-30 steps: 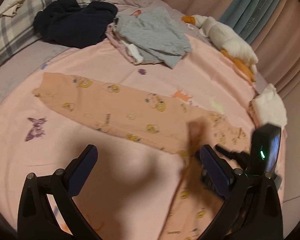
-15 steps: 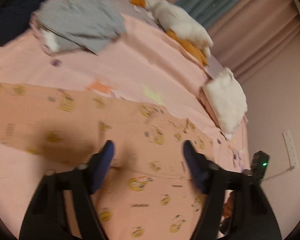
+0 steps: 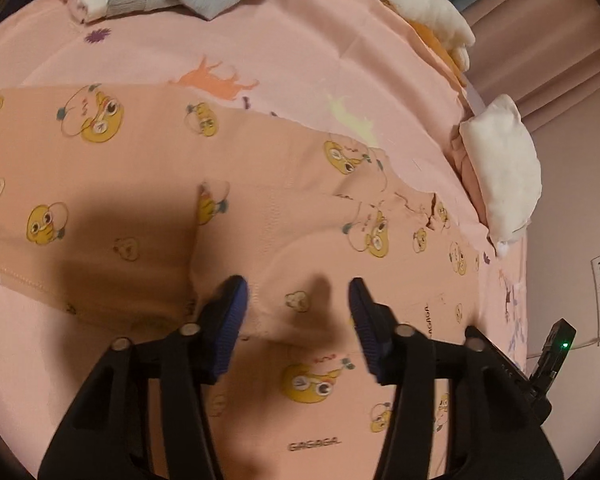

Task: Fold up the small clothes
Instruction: 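Grasp the other sleeve cuff with the left gripper and lift it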

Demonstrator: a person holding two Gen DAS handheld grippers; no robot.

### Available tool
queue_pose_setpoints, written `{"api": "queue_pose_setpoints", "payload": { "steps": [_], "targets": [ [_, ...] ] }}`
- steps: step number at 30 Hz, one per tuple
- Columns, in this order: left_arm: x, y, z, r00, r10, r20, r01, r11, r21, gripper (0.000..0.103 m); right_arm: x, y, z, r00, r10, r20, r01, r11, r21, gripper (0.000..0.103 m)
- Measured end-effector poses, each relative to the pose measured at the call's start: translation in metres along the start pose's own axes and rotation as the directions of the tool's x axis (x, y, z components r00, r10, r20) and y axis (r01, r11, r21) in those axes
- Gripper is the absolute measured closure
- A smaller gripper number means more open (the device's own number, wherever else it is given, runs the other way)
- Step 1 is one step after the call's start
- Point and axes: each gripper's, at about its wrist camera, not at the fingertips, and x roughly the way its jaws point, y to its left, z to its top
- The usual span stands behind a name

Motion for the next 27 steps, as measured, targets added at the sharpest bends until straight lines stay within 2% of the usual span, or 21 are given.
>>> {"api": "queue_pose_setpoints", "payload": {
  "steps": [2,4,5,6,7,8,9,12,14,17,19,22,27],
  "targets": [
    [-0.015,0.006,0.0,0.999,-0.029,0.016,0.029,0.999,-0.019,0.055,-0.006,-0.013,-0.004,1.0,0.019,-0.003,-0.019,1.0,0.008,0.103],
    [-0.037,0.011,-0.001,0.997,-0.037,0.063,0.038,0.999,-0.013,0.045,-0.018,-0.013,-0.009,0.999,0.037,0.01,-0.037,0.999,-0.004,0.103],
    [-0.053,0.018,-0.002,0.995,-0.024,0.099,0.026,1.0,-0.016,0.031,-0.024,-0.013,-0.011,0.998,0.053,0.018,-0.053,0.999,-0.007,0.102],
    [-0.069,0.028,-0.004,0.99,-0.015,0.141,0.02,0.999,-0.034,0.022,-0.031,-0.012,-0.012,0.997,0.072,0.027,-0.072,0.997,-0.008,0.086],
    [-0.08,0.037,-0.006,0.985,-0.013,0.17,0.022,0.999,-0.049,0.022,-0.037,-0.011,-0.013,0.995,0.094,0.04,-0.094,0.996,-0.006,0.074],
    [-0.093,0.051,-0.007,0.981,-0.001,0.196,0.016,0.997,-0.076,0.022,-0.044,-0.01,-0.014,0.991,0.119,0.061,-0.119,0.993,-0.003,0.053],
    [-0.105,0.065,-0.007,0.975,0.022,0.221,0.003,0.994,-0.11,0.022,-0.05,-0.009,-0.016,0.987,0.139,0.081,-0.14,0.99,0.001,0.046],
    [-0.14,0.114,-0.011,0.953,0.089,0.288,-0.026,0.976,-0.217,0.022,-0.059,-0.001,-0.02,0.977,0.191,0.097,-0.192,0.981,0.008,0.046],
    [-0.162,0.153,-0.015,0.939,0.127,0.321,-0.021,0.949,-0.314,0.024,-0.062,0.007,-0.023,0.969,0.227,0.101,-0.229,0.973,0.004,0.046],
    [-0.187,0.203,-0.023,0.918,0.152,0.365,0.025,0.899,-0.438,0.024,-0.067,0.015,-0.031,0.962,0.252,0.104,-0.252,0.968,-0.015,0.046],
    [-0.196,0.231,-0.027,0.909,0.134,0.395,0.092,0.859,-0.503,0.024,-0.069,0.022,-0.035,0.958,0.27,0.099,-0.269,0.963,-0.025,0.046],
    [-0.197,0.256,-0.026,0.899,0.101,0.425,0.164,0.823,-0.544,0.025,-0.069,0.03,-0.038,0.952,0.29,0.094,-0.288,0.957,-0.033,0.046],
    [-0.19,0.268,-0.008,0.88,0.083,0.468,0.21,0.816,-0.539,0.029,-0.07,0.041,-0.042,0.95,0.3,0.089,-0.298,0.954,-0.042,0.046]
  ]
}}
